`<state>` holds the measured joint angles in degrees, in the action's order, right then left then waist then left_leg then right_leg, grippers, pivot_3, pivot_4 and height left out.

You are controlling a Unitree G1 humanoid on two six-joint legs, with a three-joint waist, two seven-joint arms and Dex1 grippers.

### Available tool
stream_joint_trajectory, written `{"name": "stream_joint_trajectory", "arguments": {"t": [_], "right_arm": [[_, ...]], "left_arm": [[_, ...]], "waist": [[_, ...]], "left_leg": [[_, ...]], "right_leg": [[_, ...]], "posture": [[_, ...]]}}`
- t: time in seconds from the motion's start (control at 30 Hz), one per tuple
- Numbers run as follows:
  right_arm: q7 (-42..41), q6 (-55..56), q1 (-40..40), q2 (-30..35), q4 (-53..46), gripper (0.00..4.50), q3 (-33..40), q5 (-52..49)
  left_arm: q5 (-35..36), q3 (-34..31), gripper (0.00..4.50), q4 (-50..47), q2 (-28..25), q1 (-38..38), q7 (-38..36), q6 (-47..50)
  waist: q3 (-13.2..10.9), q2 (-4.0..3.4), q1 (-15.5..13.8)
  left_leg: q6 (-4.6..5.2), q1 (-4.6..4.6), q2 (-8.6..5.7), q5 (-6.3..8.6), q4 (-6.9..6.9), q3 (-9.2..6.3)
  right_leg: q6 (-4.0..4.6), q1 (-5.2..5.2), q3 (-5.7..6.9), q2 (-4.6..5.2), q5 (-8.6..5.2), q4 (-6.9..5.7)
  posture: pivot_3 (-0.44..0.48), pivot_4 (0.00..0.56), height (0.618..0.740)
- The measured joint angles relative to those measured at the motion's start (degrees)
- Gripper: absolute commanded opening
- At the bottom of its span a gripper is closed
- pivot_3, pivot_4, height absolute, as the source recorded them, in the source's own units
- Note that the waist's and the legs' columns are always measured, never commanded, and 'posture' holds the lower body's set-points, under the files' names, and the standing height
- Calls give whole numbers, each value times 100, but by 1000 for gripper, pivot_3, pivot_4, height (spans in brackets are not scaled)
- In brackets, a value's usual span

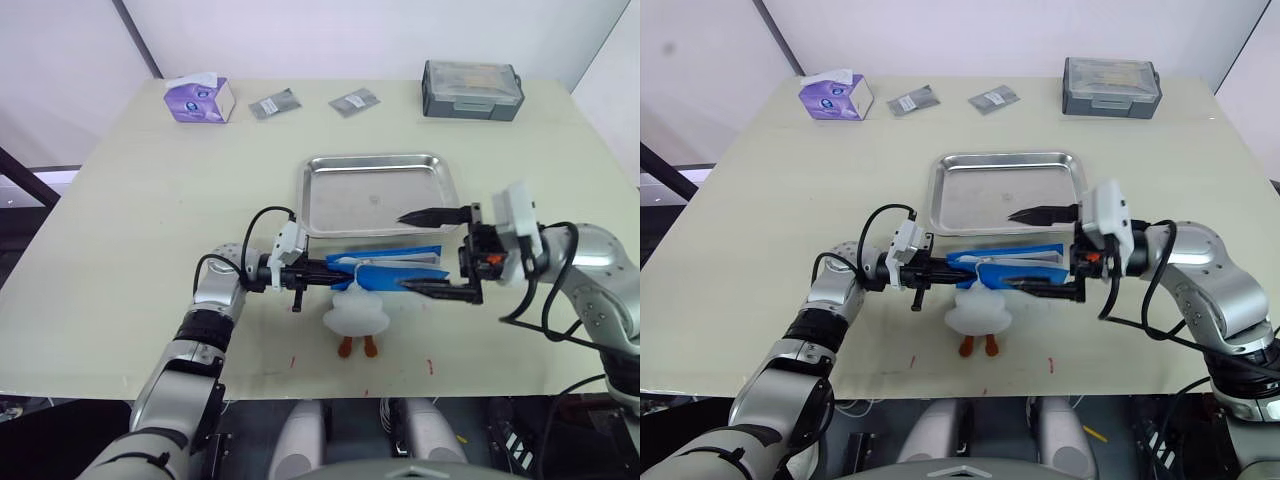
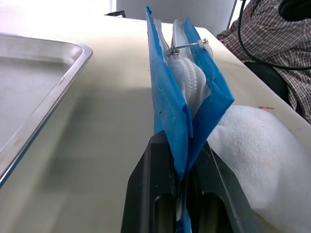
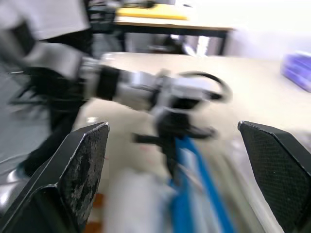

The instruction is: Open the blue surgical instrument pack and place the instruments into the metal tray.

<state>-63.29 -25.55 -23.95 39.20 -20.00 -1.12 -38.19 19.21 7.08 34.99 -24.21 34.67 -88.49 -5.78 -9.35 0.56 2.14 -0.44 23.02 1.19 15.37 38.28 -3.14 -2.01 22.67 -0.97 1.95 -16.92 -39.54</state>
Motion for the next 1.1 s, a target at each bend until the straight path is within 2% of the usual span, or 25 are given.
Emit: {"name": "stream_joint_trajectory", "arguments": {"t": [0.27,0.37,0.67,0.77,0.83,0.87,1.0,1.03,1.1], "right_arm": [[-396,787,359,53,1288,4464,-125,864],[-478,1108,372,-138,1873,4464,-265,1144],[-681,1729,341,-524,2673,4464,-531,1630],[-739,1824,312,-676,2853,3585,-536,1671],[-761,1829,272,-749,2914,2653,-534,1669],[-766,1828,254,-778,2917,2006,-530,1663],[-845,1812,241,-803,2924,256,-525,1631],[-919,1810,242,-804,2927,111,-527,1616],[-993,1808,241,-814,2958,111,-530,1595]], "left_arm": [[-7,2,0,0,14,-10,0,-48],[-6,1,0,-1,12,-14,-1,-67],[-2,1,0,-2,11,-22,-1,-73],[-2,1,0,-2,10,-22,-1,-74],[-2,1,0,-2,8,-21,-1,-74],[-2,1,0,-2,8,-21,-1,-75],[-2,-26,0,-2,-17,-21,3,-75],[-3,-34,0,-2,-25,-20,12,-75],[-14,-25,0,-17,-42,-16,2,-71]], "waist": [[0,0,4],[0,0,7],[0,0,8],[0,0,7],[0,0,8],[0,0,8],[0,0,7],[0,0,7],[0,-1,8]], "left_leg": [[0,-2,0,0,1,29],[0,-3,0,0,1,31],[-1,-5,1,-1,2,32],[-2,-5,1,-1,2,31],[-2,-6,1,-1,2,31],[-2,-6,1,-1,2,30],[-2,-6,1,-1,2,30],[-2,-7,1,-1,2,30],[-2,-7,1,-1,2,30]], "right_leg": [[0,1,-4,0,0,-3],[0,1,-7,0,0,-6],[0,1,-9,0,0,-9],[0,1,-9,0,0,-9],[0,1,-10,0,0,-11],[0,1,-10,0,0,-11],[0,1,-10,1,0,-12],[0,1,-10,1,0,-12],[0,1,-10,1,0,-13]], "posture": [[0,150,734],[0,150,734],[0,150,734],[0,150,734],[0,150,734],[0,150,734],[0,150,734],[0,150,734],[0,150,734]]}}
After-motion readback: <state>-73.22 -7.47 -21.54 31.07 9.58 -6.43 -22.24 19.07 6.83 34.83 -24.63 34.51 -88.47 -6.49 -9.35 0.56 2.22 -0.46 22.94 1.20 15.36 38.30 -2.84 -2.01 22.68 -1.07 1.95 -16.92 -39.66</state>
